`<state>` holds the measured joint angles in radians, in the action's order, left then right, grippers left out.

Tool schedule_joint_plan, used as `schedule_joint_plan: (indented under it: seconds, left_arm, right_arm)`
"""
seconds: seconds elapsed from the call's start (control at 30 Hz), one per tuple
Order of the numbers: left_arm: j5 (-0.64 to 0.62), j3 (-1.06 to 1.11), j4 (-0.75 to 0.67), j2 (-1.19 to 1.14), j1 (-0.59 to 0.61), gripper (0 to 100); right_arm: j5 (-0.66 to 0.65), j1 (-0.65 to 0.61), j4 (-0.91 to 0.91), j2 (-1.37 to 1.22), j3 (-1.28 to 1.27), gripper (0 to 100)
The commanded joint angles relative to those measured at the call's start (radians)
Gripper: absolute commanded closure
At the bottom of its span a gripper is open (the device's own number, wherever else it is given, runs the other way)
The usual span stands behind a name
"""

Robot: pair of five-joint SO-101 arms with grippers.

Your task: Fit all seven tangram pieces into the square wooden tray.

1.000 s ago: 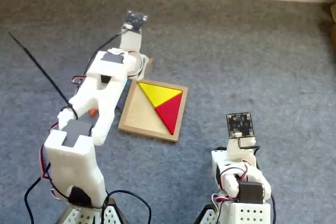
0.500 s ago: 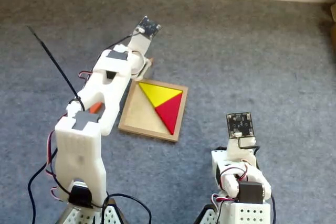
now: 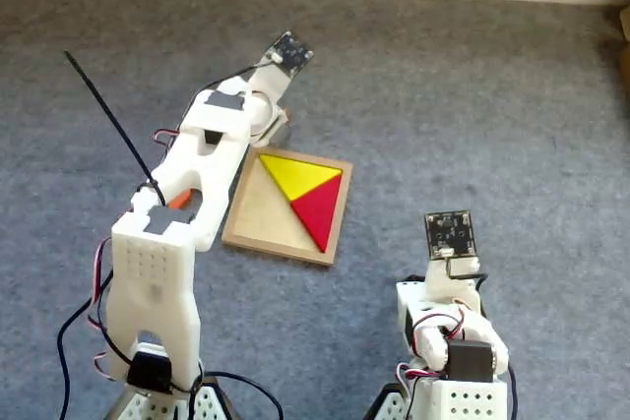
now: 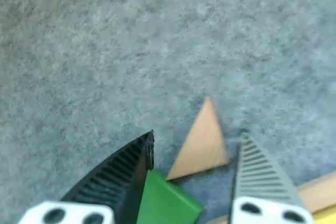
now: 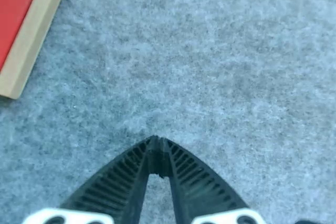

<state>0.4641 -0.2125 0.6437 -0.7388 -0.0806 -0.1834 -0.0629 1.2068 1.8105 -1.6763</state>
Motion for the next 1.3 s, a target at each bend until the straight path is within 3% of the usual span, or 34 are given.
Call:
schedule_joint_plan:
  seconds: [0.0, 0.2, 0.57, 1.13, 1.27]
  left_arm:
    - [0.075, -0.022, -0.011, -0.007, 0.001, 84]
    - [0.109, -0.041, 0.146, -0.001, 0.001, 85]
    - [0.078, -0.291, 0.539, -0.01, 0.073, 85]
    - [0.075, -0.309, 0.69, -0.002, 0.229, 85]
    - [0.077, -0.367, 0.772, -0.008, 0.232, 76]
  right_arm:
    - [0.0, 0.012, 0.008, -0.013, -0.143, 98.2]
    - [0.0, 0.012, 0.008, -0.013, -0.143, 98.2]
    - [0.0, 0.012, 0.008, -0.013, -0.143, 98.2]
    - [0.0, 0.012, 0.008, -0.013, -0.143, 98.2]
    - [0.0, 0.012, 0.008, -0.013, -0.143, 98.2]
